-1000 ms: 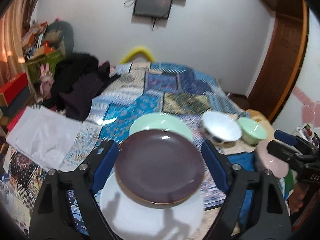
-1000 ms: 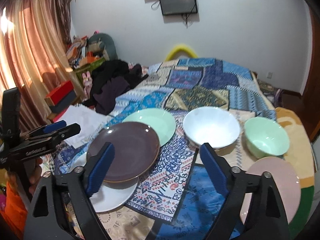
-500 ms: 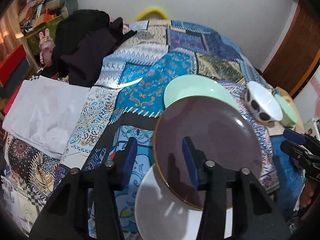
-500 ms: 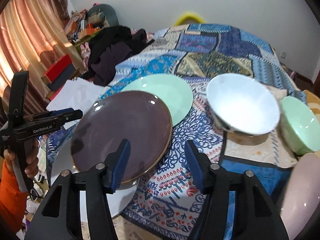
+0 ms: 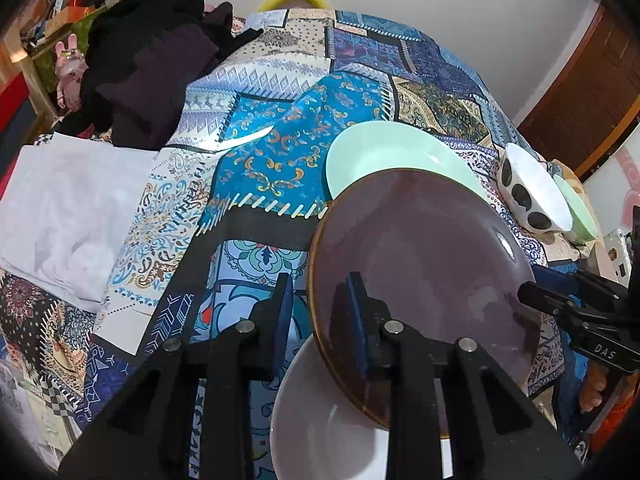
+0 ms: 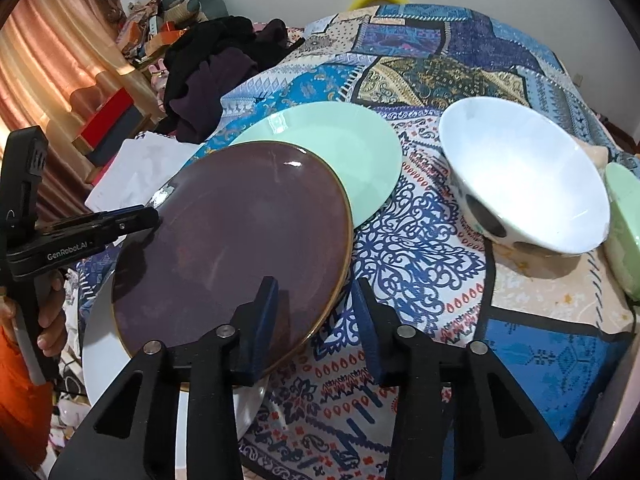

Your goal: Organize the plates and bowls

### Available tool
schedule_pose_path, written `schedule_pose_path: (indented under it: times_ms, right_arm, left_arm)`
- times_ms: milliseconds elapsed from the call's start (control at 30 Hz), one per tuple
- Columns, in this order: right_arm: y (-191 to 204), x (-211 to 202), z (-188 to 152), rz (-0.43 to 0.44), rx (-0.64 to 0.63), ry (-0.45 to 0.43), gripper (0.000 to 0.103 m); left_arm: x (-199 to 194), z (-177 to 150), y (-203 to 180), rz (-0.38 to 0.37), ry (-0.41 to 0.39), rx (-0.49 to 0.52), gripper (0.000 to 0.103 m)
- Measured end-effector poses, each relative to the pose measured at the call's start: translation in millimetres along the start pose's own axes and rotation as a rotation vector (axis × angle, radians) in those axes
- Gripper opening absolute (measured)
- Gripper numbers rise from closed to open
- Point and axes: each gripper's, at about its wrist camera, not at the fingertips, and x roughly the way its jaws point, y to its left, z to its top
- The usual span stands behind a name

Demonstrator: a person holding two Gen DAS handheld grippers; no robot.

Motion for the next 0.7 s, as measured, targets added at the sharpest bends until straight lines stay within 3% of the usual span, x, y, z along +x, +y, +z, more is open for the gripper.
schedule_pose_path:
  times_ms: [133,300,700]
  right_arm:
    - [-1,4,0,0.018,0.011,0.011,0.028]
    - [-1,8,2,0.014,0.009,0.016,0.027]
    - [0,2,-1,-0.002,-0.016,-0.005,0.027]
  left_arm:
    - [5,0,0,0.003,0.011,0.003,0.027]
    - [10,1,-3,-0.036,0.030,0.004,0.027]
    - [7,-2,-11,-0.019,0.024,0.038,0.027]
